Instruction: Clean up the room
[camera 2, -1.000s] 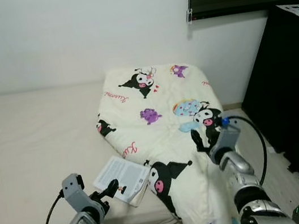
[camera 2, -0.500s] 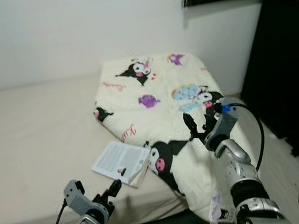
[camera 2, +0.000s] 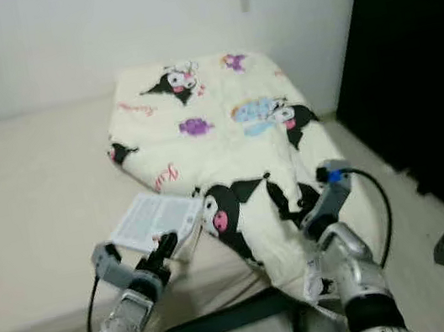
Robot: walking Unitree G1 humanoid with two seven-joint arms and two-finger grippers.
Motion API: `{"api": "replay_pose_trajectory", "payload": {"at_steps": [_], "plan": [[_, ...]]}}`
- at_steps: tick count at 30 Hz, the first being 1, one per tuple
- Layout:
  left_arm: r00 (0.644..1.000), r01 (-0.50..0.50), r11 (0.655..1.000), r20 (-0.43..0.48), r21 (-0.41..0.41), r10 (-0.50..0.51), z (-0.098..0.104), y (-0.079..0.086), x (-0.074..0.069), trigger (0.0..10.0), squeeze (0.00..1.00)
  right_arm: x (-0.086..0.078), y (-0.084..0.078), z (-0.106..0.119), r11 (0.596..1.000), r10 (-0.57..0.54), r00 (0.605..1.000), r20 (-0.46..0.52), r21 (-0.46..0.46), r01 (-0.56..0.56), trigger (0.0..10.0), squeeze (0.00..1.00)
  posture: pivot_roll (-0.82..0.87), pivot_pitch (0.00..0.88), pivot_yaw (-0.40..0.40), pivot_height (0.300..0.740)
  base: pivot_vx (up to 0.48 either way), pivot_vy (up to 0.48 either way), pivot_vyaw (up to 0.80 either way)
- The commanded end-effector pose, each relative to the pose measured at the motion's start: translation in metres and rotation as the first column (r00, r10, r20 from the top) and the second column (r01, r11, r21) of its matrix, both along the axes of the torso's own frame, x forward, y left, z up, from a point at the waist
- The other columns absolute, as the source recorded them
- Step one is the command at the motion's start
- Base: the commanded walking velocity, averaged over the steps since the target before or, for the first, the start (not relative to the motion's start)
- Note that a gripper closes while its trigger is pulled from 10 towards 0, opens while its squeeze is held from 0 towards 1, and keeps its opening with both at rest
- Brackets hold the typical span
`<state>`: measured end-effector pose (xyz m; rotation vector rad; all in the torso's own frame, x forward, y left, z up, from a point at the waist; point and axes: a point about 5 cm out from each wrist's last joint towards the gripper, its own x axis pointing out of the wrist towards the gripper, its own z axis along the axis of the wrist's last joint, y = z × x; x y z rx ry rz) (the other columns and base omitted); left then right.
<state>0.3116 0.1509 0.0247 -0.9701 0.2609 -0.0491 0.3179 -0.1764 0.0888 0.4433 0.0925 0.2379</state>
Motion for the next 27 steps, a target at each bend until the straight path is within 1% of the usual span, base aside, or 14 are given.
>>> {"api": "replay_pose_trajectory", "payload": {"at_steps": [1, 5, 6, 9, 11, 12, 13, 17, 19, 20, 22, 23, 25, 27], "plan": [[0.999, -0.030, 0.999, -0.027, -0.023, 0.030, -0.004, 0.000, -0.005, 10.0, 0.00, -0.003, 0.004, 0.004, 1.000, 0.008, 1.000, 0.006, 0.015, -0.008, 10.0, 0.00, -0.12, 0.164, 0.007, 0.520, 0.000, 0.000, 0.00], [0.998, -0.050, 0.999, -0.029, -0.016, 0.050, -0.002, 0.002, -0.005, 10.0, 0.00, -0.005, 0.005, 0.006, 1.000, 0.008, 1.000, 0.006, 0.018, -0.009, 10.0, 0.00, -0.12, 0.168, 0.006, 0.510, 0.000, 0.000, 0.00], [0.996, -0.081, 0.997, -0.033, 0.015, 0.081, 0.001, 0.007, -0.002, 10.0, 0.00, -0.006, 0.006, 0.008, 1.000, 0.010, 1.000, 0.005, 0.022, -0.010, 10.0, 0.00, -0.11, 0.203, 0.003, 0.505, 0.000, 0.000, 0.00], [0.988, -0.151, 0.985, -0.030, 0.087, 0.154, 0.009, 0.021, 0.001, 10.0, 0.00, -0.010, 0.009, 0.012, 0.999, 0.016, 1.000, 0.006, 0.027, -0.016, 10.0, 0.00, -0.11, 0.226, -0.002, 0.491, 0.000, 0.000, 0.00], [0.976, -0.213, 0.970, -0.030, 0.114, 0.217, 0.015, 0.035, 0.001, 10.0, 0.00, -0.011, 0.010, 0.015, 0.999, 0.020, 1.000, 0.009, 0.029, -0.020, 10.0, 0.00, -0.10, 0.239, -0.004, 0.491, 0.000, 0.000, 0.00], [0.976, -0.213, 0.970, -0.030, 0.114, 0.217, 0.015, 0.035, 0.001, 10.0, 0.00, -0.011, 0.010, 0.015, 0.999, 0.020, 1.000, 0.009, 0.029, -0.020, 10.0, 0.00, -0.10, 0.239, -0.004, 0.491, 0.000, 0.000, 0.00], [0.957, -0.276, 0.947, -0.041, 0.164, 0.286, 0.019, 0.050, -0.001, 10.0, 0.00, -0.010, 0.010, 0.018, 0.999, 0.016, 1.000, 0.012, 0.038, -0.016, 10.0, 0.00, -0.09, 0.245, -0.004, 0.491, 0.000, 0.000, 0.00], [0.943, -0.315, 0.929, -0.044, 0.194, 0.329, 0.023, 0.061, -0.005, 10.0, 0.00, -0.011, 0.011, 0.018, 0.999, 0.016, 1.000, 0.006, 0.037, -0.016, 10.0, 0.00, -0.09, 0.249, -0.004, 0.491, 0.000, 0.000, 0.00], [0.924, -0.364, 0.901, -0.034, 0.236, 0.382, 0.029, 0.072, -0.011, 10.0, 0.00, -0.011, 0.011, 0.018, 0.999, 0.018, 1.000, 0.000, 0.037, -0.018, 10.0, 0.00, -0.08, 0.256, -0.005, 0.491, 0.000, 0.000, 0.00], [0.924, -0.364, 0.901, -0.034, 0.236, 0.382, 0.029, 0.072, -0.011, 10.0, 0.00, -0.011, 0.011, 0.018, 0.999, 0.018, 1.000, 0.000, 0.037, -0.018, 10.0, 0.00, -0.08, 0.256, -0.005, 0.491, 0.000, 0.000, 0.00], [0.906, -0.401, 0.874, -0.021, 0.274, 0.422, 0.034, 0.081, -0.016, 10.0, 0.00, -0.012, 0.012, 0.018, 0.999, 0.019, 1.000, -0.005, 0.040, -0.019, 10.0, 0.00, -0.07, 0.251, -0.006, 0.491, 0.000, 0.000, 0.00], [0.906, -0.401, 0.874, -0.021, 0.274, 0.422, 0.034, 0.081, -0.016, 10.0, 0.00, -0.012, 0.012, 0.018, 0.999, 0.019, 1.000, -0.005, 0.040, -0.019, 10.0, 0.00, -0.07, 0.251, -0.006, 0.491, 0.000, 0.000, 0.00], [0.895, -0.421, 0.849, -0.007, 0.318, 0.446, 0.037, 0.085, -0.020, 10.0, 0.00, -0.012, 0.014, 0.017, 0.999, 0.023, 1.000, -0.011, 0.041, -0.022, 10.0, 0.00, -0.07, 0.241, -0.010, 0.491, 0.000, 0.000, 0.00], [0.887, -0.426, 0.842, -0.028, 0.331, 0.460, 0.034, 0.085, -0.026, 10.0, 0.00, -0.011, 0.015, 0.017, 0.999, 0.025, 1.000, -0.015, 0.041, -0.025, 10.0, 0.00, -0.06, 0.228, -0.013, 0.491, 0.000, 0.000, 0.00]]}}
